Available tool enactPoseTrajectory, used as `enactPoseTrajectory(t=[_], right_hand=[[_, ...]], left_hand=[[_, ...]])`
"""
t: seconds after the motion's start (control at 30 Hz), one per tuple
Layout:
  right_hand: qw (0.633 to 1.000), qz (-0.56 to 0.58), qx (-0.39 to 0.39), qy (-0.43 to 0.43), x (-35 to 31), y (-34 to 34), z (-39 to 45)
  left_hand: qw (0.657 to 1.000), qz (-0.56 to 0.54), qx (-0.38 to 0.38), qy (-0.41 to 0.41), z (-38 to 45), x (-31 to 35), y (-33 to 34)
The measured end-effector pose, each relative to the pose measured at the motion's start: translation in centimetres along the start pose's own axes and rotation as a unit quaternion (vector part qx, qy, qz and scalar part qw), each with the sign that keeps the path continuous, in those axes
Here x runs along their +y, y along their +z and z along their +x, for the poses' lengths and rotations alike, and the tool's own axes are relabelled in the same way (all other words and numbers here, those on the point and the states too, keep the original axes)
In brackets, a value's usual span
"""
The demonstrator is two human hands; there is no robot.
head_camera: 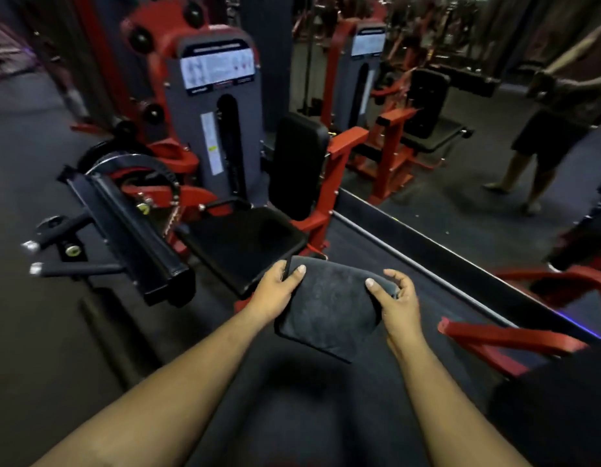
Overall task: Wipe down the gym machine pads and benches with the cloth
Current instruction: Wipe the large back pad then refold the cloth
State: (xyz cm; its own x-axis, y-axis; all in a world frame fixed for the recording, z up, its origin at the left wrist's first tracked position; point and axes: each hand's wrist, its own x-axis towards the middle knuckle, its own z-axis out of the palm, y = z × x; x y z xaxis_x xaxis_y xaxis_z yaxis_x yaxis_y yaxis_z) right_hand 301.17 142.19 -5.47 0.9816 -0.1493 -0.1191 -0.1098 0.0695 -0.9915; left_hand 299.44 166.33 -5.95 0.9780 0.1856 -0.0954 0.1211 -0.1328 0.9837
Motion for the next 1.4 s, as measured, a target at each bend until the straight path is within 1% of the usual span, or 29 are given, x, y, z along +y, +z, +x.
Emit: enactPoseTrajectory(t=[0.1, 0.23, 0.3, 0.37, 0.43, 0.5, 0.57, 0.67, 0.8, 0.9, 0.97, 1.03, 1.13, 1.23, 1.27, 1.33, 1.4], right_hand=[[0.998, 0.018, -0.021, 0.048, 1.0, 3.7, 1.7], [0.983, -0.016, -0.115, 0.141, 3.5, 6.7, 4.0], [0.972, -0.028, -0.163, 0.165, 4.5, 7.4, 4.8], [0.968, -0.023, -0.176, 0.176, 5.3, 7.8, 7.3], [0.974, -0.012, -0.160, 0.161, 5.6, 7.8, 11.2], [0.978, -0.015, -0.148, 0.147, 5.1, 7.9, 15.8], [0.979, -0.045, -0.153, 0.129, 4.0, 8.2, 19.5], [0.978, -0.080, -0.166, 0.101, 2.9, 9.1, 24.9], [0.964, -0.164, -0.194, 0.075, 2.9, 12.2, 29.8], [0.946, -0.240, -0.212, 0.039, 4.2, 15.8, 32.5], [0.935, -0.261, -0.237, 0.018, 5.5, 18.8, 34.1], [0.919, -0.288, -0.268, 0.006, 7.4, 22.0, 35.5], [0.884, -0.344, -0.315, 0.004, 9.9, 26.9, 37.3], [0.837, -0.397, -0.376, -0.001, 12.6, 31.2, 38.7], [0.814, -0.423, -0.399, -0.008, 14.1, 33.0, 39.2], [0.779, -0.454, -0.432, -0.025, 15.8, 35.4, 39.9], [0.739, -0.477, -0.472, -0.047, 17.1, 37.6, 40.4]], left_hand=[[0.999, -0.040, 0.019, -0.012, 2.0, 0.2, -2.0], [0.990, -0.128, 0.026, -0.051, 5.7, 1.2, -2.4], [0.985, -0.152, 0.041, -0.068, 7.5, 1.4, -2.1], [0.982, -0.156, 0.062, -0.081, 10.0, 1.4, -1.7], [0.984, -0.121, 0.087, -0.091, 13.2, 1.3, -1.3], [0.988, -0.050, 0.114, -0.087, 16.3, 1.3, -1.0], [0.987, 0.002, 0.131, -0.089, 18.7, 1.4, -1.0], [0.983, 0.051, 0.160, -0.081, 22.3, 1.1, -0.8], [0.966, 0.051, 0.228, -0.115, 25.0, -1.1, -1.3], [0.950, 0.022, 0.270, -0.154, 26.4, -3.1, -2.2], [0.936, 0.001, 0.301, -0.184, 27.8, -4.9, -3.4], [0.919, -0.005, 0.333, -0.209, 29.0, -7.3, -4.9], [0.893, -0.023, 0.373, -0.251, 30.5, -11.3, -7.2], [0.861, -0.083, 0.400, -0.304, 31.3, -15.8, -8.7], [0.841, -0.103, 0.421, -0.324, 31.5, -17.9, -9.0], [0.817, -0.135, 0.447, -0.340, 31.7, -20.2, -9.0], [0.803, -0.154, 0.456, -0.350, 32.1, -21.5, -9.0]])
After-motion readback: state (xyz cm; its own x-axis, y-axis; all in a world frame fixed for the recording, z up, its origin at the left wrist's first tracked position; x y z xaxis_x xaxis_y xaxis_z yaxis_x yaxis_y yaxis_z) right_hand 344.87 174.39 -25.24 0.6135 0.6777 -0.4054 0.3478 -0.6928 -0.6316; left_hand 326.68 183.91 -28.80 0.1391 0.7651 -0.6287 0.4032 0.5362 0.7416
